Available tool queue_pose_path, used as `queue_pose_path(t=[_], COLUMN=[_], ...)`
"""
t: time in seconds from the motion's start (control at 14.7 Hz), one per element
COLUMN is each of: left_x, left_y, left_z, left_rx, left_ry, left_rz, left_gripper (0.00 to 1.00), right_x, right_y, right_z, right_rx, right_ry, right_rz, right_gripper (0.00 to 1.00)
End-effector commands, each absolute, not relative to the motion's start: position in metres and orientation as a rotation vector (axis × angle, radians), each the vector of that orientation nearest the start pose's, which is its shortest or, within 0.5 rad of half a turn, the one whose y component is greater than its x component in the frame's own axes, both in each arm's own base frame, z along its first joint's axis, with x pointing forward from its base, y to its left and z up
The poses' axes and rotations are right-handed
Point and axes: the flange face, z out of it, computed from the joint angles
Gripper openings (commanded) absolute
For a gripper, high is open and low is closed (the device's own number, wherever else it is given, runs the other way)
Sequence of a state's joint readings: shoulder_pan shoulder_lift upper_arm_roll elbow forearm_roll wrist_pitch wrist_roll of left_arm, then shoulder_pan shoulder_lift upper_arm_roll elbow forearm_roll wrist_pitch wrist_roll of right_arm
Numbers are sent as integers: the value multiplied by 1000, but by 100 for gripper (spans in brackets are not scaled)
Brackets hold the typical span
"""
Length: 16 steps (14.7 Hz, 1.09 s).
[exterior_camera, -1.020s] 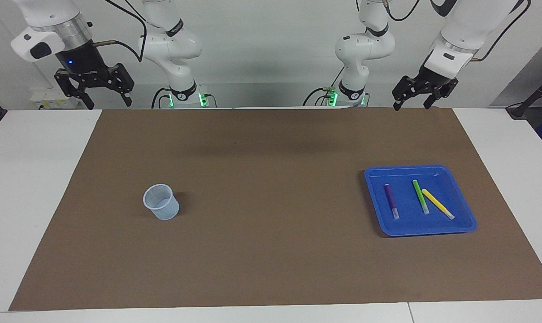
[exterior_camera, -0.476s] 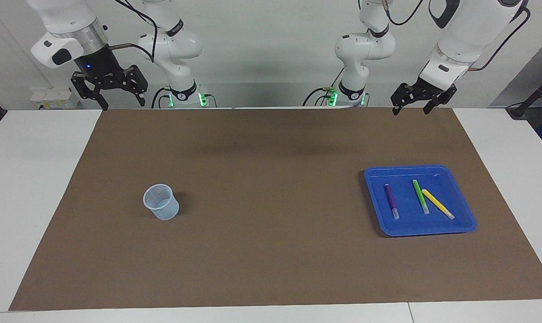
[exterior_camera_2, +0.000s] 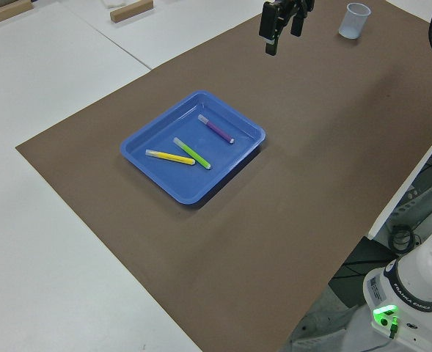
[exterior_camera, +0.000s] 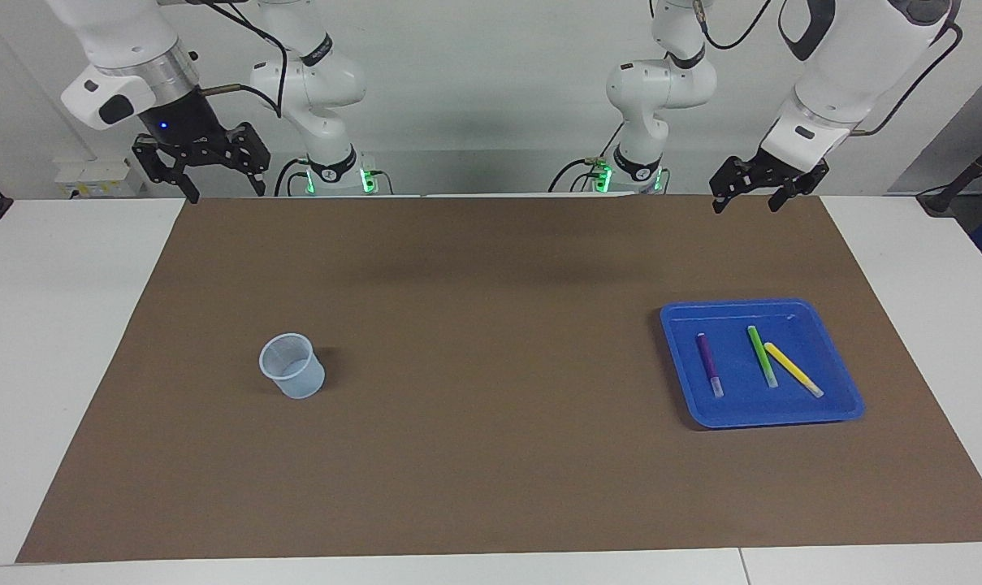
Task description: Right arm passes pens to left for tray arrangement
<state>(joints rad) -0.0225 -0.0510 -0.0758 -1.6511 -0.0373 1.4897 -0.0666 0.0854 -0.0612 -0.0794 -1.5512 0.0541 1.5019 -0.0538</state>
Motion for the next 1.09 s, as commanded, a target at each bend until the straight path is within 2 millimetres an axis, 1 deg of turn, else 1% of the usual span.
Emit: queue_pose_path(t=[0.0,0.14,0.27,0.41,0.54,1.02], left_x=[529,529,530,529,529,530], left_y=[-60,-63,-57,-58,-61,-63], left_z=[612,613,616,618,621,620], left_rx=[-3137,-3140,-3145,-3146,-3154,-3149], left_ry=[85,92,81,80,86,95], left_rz=[182,170,156,142,112,99], left_gripper=[100,100,100,100,100,100], right_x=[523,523,523,522,521,520], right_y=[7,5,0,-2,-3,-3], right_z=[662,661,661,661,660,660], right_rx=[-3072,-3075,-3087,-3090,-3090,-3092], right_ry=[-70,-65,-48,-43,-38,-39], right_rz=[-44,-39,-34,-23,-18,-4], right_gripper=[100,100,100,100,100,100])
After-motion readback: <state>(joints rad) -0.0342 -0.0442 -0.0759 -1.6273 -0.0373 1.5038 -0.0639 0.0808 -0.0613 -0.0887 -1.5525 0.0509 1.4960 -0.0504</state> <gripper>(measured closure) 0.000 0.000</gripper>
